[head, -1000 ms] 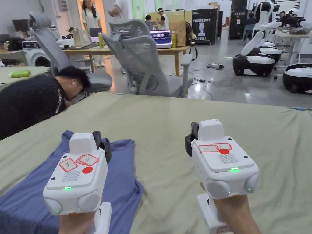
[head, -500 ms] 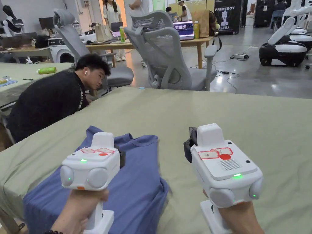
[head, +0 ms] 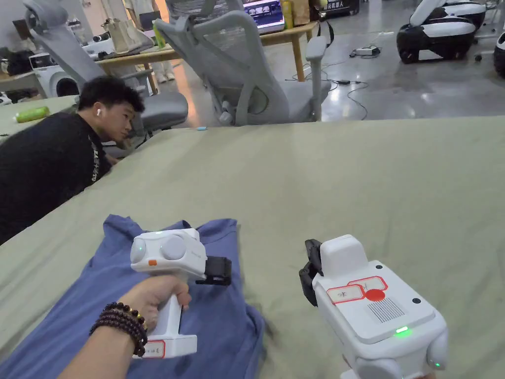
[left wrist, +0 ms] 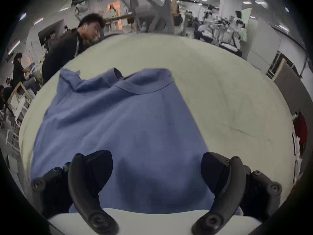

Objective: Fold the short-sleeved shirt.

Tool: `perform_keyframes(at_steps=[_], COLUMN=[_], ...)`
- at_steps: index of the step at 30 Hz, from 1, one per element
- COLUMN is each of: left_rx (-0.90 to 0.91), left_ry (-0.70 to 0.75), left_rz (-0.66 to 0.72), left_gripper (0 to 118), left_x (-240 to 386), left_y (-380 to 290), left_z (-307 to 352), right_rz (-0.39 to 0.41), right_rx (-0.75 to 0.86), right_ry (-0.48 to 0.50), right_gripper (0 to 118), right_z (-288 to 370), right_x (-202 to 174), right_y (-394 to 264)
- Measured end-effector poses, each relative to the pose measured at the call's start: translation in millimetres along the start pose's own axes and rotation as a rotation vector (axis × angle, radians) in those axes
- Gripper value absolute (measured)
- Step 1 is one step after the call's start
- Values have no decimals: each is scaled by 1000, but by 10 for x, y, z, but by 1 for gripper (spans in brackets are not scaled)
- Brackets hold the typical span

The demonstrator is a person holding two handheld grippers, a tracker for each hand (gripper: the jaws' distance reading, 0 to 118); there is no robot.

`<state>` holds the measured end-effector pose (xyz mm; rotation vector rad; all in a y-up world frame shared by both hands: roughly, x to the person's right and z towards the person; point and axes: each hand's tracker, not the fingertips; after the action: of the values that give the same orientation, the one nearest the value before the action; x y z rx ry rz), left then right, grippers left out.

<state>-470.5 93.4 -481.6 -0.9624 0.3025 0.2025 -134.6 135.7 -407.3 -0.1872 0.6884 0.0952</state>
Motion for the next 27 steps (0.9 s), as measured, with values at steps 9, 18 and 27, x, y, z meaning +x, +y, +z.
perform_keyframes(at_steps=[9, 18, 27], left_rx=[82, 218, 490], left_ry=[96, -17, -322], left_rz=[30, 61, -148], left_gripper=[7, 7, 7], left_x=[-174, -246, 816], left_y=[42, 8, 357], left_z=[-18, 537, 1756], right_rz=[-21, -11, -37], right_rx=[-44, -29, 3], right_ry=[0, -21, -154], right_gripper=[2, 4, 4], right_z=[-185, 26, 674], right_x=[60, 173, 662], right_y=[-168, -97, 6])
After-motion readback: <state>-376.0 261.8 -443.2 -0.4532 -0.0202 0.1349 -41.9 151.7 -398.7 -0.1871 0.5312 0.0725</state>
